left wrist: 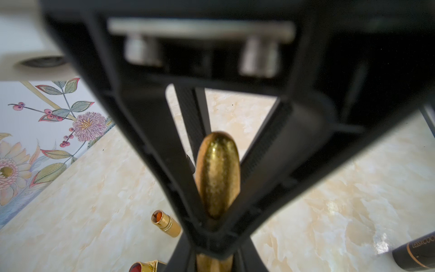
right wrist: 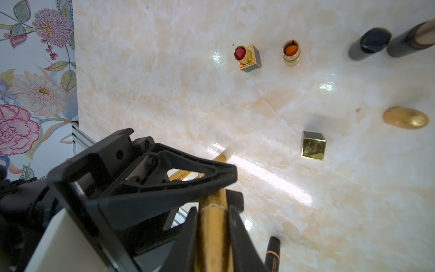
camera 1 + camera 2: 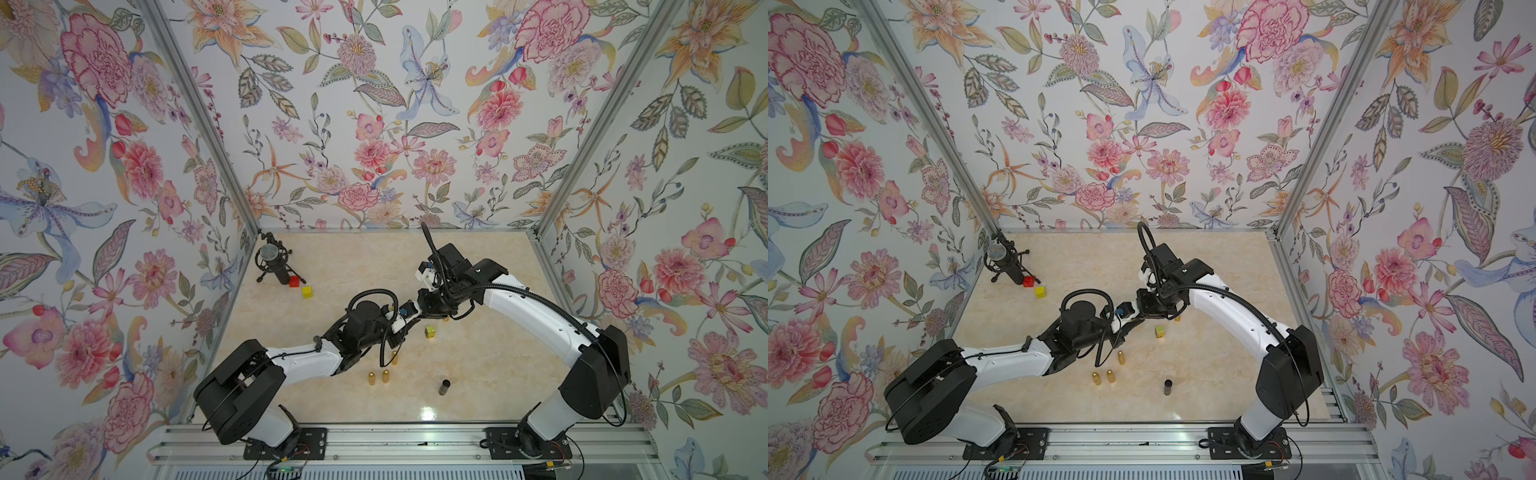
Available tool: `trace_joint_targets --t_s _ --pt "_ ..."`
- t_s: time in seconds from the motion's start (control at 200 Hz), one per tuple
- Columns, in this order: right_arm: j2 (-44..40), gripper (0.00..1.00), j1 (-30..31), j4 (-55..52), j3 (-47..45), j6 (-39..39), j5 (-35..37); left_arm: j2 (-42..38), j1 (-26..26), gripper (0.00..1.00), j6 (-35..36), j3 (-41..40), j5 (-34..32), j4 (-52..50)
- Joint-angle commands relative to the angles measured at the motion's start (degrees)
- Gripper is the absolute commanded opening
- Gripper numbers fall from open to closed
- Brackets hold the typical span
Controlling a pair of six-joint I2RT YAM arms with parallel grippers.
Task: Open the lipstick cap
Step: Open the cover of the lipstick.
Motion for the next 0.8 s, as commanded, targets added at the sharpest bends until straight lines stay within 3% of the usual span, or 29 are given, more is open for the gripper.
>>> trace_joint_targets --t_s 0.0,0.115,0.225,0.455,0.64,0.796 --pt "-0.7 0.23 -0.2 -1.1 1.2 -0.3 0.0 -0.2 -0.1 0.16 -0.6 0.8 -0.3 1.8" --pt "-1.2 0.30 -0.4 -0.5 1.2 -0.1 0.2 -0.7 0.3 0.06 -1.4 0.3 -0.1 2.7" --pt "-2.0 0.36 -0.5 0.0 1.3 0.1 1.5 -1.1 1.2 0.05 -2.6 -0.8 0.8 4.2" --pt "-3.9 0.37 -0.5 1.4 1.7 0.2 3.9 -1.5 1.4 0.02 -2.1 -0.9 0.6 2.4" --pt "-3.9 0.33 -0.6 1.7 1.3 0.3 3.5 -1.8 1.5 0.02 -1.7 -0.7 0.3 1.7" --pt "-4.0 0.23 -0.6 2.0 1.2 0.3 3.6 -1.8 1.5 0.02 -1.6 -0.8 -0.1 1.4"
